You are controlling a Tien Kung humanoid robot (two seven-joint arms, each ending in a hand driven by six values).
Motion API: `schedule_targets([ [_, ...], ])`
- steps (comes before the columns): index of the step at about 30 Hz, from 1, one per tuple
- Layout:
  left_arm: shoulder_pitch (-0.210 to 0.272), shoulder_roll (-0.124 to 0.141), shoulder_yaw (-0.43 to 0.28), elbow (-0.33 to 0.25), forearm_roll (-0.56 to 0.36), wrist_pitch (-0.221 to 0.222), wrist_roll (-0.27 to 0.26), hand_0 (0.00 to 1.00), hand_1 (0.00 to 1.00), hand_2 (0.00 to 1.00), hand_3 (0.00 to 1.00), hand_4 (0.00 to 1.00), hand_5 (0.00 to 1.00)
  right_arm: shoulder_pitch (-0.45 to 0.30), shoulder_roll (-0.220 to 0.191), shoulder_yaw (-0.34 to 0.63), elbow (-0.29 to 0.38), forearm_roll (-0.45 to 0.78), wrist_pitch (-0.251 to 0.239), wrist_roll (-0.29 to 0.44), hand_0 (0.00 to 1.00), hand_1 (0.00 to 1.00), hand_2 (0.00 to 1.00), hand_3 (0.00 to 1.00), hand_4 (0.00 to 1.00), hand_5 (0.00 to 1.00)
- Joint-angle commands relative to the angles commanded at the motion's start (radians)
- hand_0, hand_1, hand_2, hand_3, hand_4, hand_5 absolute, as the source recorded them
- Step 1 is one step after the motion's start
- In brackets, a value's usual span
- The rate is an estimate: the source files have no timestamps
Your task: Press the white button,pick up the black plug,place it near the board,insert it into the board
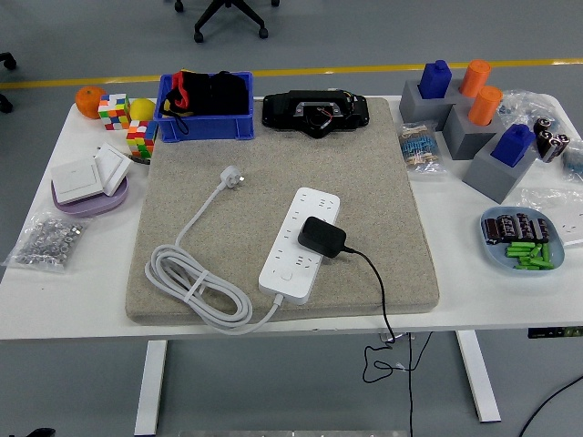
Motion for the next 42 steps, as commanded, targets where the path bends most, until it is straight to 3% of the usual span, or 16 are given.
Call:
schedule_targets([
  [42, 0.002, 0.002, -0.003, 0.000, 0.008, -0.002, 0.003, 0.706, 0.666, 0.584, 0.678, 0.660, 0.269, -0.009, 0.003, -0.010, -0.008, 0.011, 0.011, 0.011, 0.903, 0.837, 0.763, 0.763, 0.903, 0.550],
])
